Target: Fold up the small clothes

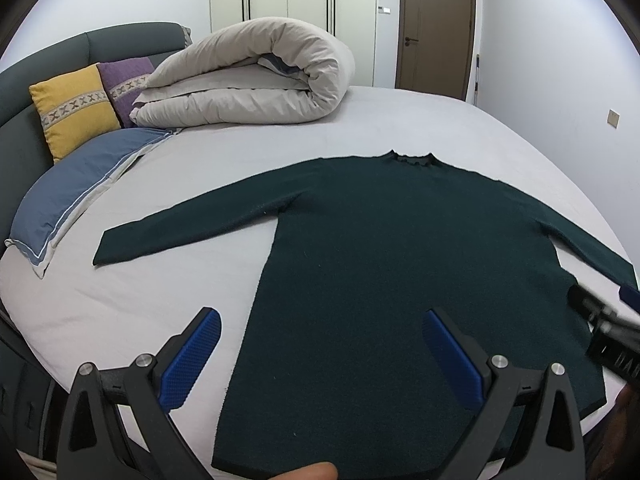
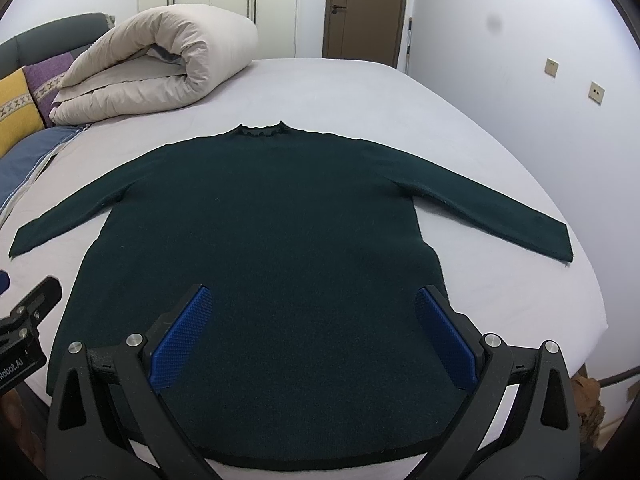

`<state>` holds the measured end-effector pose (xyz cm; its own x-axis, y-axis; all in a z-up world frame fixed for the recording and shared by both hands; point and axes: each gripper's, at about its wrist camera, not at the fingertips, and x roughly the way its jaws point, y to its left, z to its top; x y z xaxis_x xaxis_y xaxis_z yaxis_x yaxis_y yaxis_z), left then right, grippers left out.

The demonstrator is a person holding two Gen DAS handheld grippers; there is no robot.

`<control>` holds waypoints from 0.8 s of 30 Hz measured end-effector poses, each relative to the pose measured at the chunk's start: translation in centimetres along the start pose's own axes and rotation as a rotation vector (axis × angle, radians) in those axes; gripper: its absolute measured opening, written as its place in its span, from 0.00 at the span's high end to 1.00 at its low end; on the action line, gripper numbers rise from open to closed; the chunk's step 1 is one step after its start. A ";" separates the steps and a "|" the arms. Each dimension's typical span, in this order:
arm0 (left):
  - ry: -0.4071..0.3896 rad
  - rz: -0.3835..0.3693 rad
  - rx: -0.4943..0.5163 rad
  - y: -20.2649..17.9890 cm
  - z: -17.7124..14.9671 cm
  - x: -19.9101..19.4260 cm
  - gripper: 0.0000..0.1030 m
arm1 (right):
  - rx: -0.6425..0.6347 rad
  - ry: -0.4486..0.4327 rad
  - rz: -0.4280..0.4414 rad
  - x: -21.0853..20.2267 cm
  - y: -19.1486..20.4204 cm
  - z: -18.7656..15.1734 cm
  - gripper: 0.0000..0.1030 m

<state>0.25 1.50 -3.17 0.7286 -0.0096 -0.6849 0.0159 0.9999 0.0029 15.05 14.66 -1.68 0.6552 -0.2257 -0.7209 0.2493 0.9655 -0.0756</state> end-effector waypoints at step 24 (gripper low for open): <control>0.088 -0.067 0.057 -4.5 3.0 6.1 0.00 | 1.098 -0.202 0.127 12.0 -58.5 -5.6 0.27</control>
<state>6.63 -3.10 -5.16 0.6619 -0.0732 -0.7460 0.1033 0.9946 -0.0060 4.32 -43.81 -9.79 0.7994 -0.2471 -0.5476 0.6002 0.3676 0.7103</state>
